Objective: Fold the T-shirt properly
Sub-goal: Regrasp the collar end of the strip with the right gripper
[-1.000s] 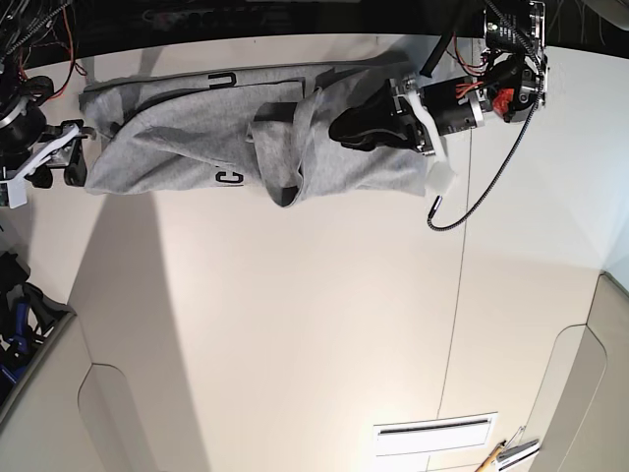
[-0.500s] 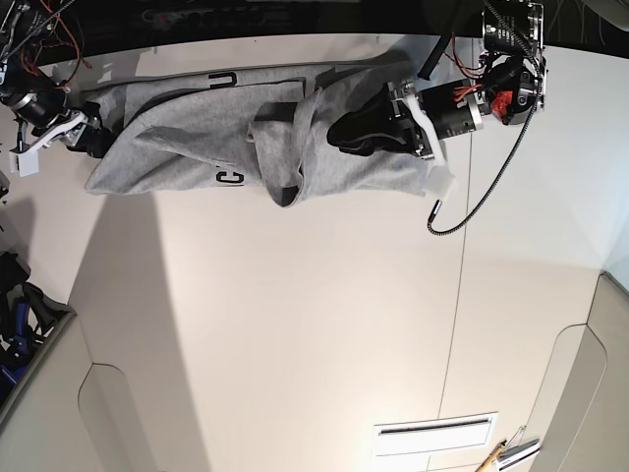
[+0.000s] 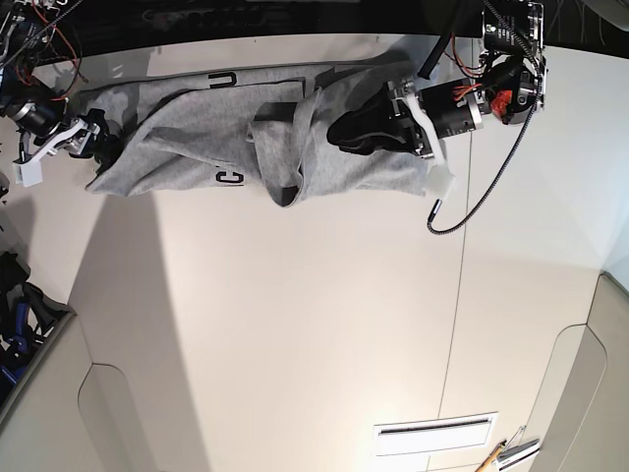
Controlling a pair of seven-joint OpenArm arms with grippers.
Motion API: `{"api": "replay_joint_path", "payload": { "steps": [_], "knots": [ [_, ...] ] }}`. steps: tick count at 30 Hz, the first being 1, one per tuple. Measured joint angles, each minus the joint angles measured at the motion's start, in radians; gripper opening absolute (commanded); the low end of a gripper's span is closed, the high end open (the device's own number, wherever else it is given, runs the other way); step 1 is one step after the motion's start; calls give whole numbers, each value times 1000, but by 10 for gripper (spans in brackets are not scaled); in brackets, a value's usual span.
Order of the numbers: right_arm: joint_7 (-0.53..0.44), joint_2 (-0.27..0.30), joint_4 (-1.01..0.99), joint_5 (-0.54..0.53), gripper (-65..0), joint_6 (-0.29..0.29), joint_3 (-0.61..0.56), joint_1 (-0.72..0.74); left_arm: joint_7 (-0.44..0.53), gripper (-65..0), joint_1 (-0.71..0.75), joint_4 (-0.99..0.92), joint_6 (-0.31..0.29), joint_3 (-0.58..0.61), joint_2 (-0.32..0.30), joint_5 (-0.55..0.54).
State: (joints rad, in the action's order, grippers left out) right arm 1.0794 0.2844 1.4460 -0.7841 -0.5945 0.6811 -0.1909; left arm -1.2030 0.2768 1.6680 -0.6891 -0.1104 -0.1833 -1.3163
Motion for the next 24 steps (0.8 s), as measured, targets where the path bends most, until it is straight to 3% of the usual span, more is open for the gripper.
{"api": "replay_joint_path", "payload": {
  "steps": [7,16,24],
  "knots": [
    [92,82,-5,-68,-203,18,2,-6,0,-362,0,0,0,0,0,0],
    [215,64,-8,-364,-203,10,0,-9,0,-362,0,0,0,0,0,0],
    [203,62,-8,-343,-203,10,-1,-9,0,-362,0,0,0,0,0,27]
  ]
}}
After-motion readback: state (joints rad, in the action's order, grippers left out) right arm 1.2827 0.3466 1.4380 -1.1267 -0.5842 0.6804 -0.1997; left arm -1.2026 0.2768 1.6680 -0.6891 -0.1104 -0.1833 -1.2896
